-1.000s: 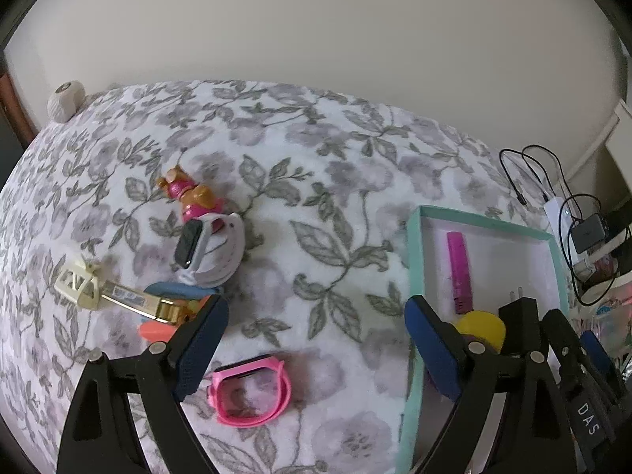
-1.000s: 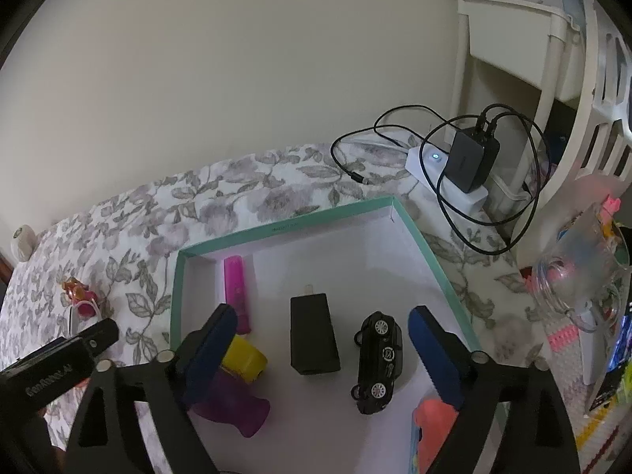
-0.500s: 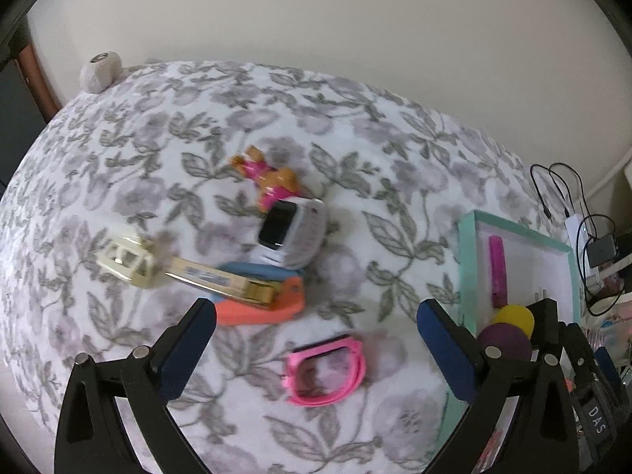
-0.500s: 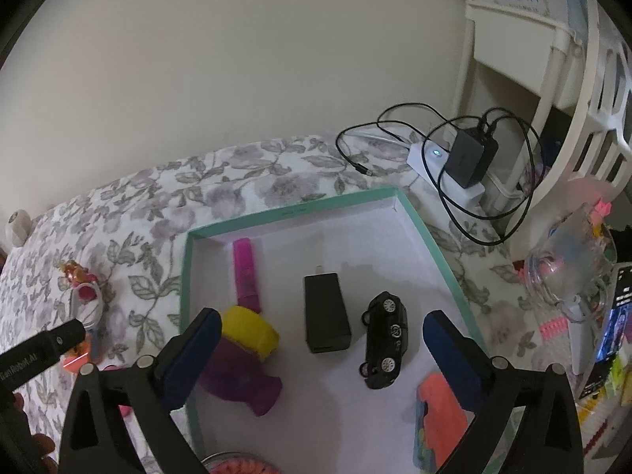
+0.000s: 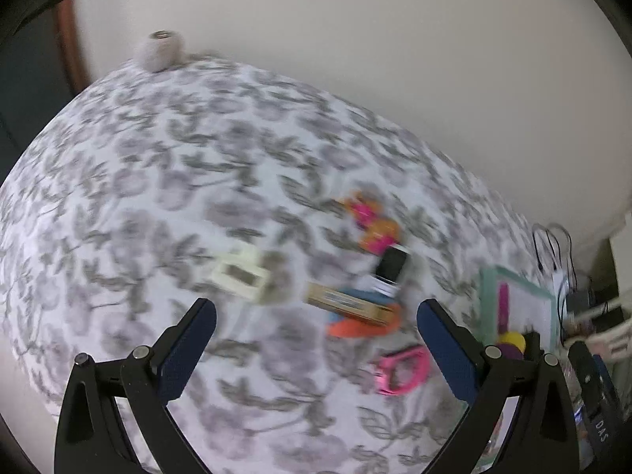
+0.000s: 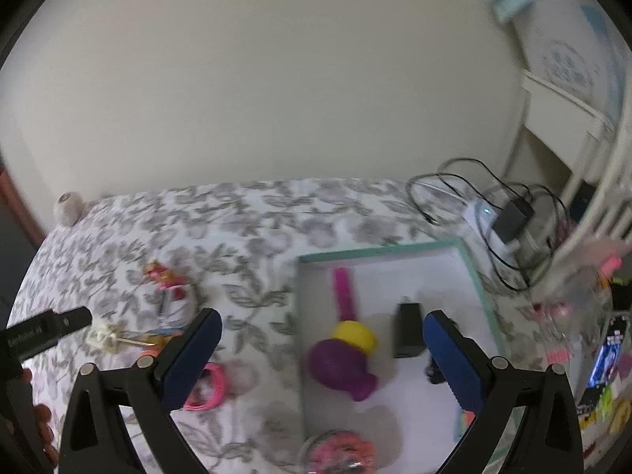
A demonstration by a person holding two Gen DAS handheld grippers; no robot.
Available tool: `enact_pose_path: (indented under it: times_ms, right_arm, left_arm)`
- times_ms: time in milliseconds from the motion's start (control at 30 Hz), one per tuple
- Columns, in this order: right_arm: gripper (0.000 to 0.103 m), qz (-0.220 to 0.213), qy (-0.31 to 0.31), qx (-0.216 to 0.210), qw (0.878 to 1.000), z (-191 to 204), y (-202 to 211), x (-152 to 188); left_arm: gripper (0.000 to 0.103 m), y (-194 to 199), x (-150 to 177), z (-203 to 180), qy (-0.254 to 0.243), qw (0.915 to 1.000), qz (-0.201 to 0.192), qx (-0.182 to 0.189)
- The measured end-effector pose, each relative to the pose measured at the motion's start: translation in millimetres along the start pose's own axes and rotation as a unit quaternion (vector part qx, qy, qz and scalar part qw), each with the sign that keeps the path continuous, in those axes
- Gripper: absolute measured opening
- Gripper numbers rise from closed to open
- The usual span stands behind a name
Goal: Organize rigid objects
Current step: 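Move left gripper to the cream hair clip while right gripper approaches pink watch band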
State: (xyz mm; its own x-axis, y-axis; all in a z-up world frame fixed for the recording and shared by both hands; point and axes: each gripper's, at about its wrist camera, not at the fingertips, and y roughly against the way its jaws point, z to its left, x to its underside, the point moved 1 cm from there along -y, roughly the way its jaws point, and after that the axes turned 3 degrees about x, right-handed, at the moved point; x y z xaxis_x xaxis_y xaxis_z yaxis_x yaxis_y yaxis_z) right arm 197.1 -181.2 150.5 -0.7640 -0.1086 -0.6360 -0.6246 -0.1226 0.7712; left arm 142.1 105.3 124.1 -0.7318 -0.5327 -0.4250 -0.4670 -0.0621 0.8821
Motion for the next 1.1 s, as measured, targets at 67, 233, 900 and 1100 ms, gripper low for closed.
enact_pose_path:
  times_ms: [67, 233, 900, 1100]
  right_arm:
    - [0.103, 0.001, 0.011, -0.009, 1.0, 15.9, -0.1, -1.3]
    - [0.103, 0.011, 0.027, -0.035, 0.999, 54.5, -6.1, 0.5]
    - [0.103, 0.131, 0.087, -0.044, 0.987, 105.7, -91.7, 60.3]
    - [0.103, 0.153, 0.091, -0.058, 0.982, 109.3, -103.4, 71.0]
  left_arm:
    - [0.101, 4.2, -4.0, 21.7, 0.02, 0.9998, -0.005, 0.002]
    - [0.101, 8.3, -11.8, 68.9, 0.071, 0.9972, -0.015, -0.014]
    - [0.101, -59.1, -9.7, 101.4, 0.107, 0.9915, 0.066, -0.032]
    - [0.101, -77.1, -9.6, 90.2, 0.083, 0.9925, 0.08, -0.041]
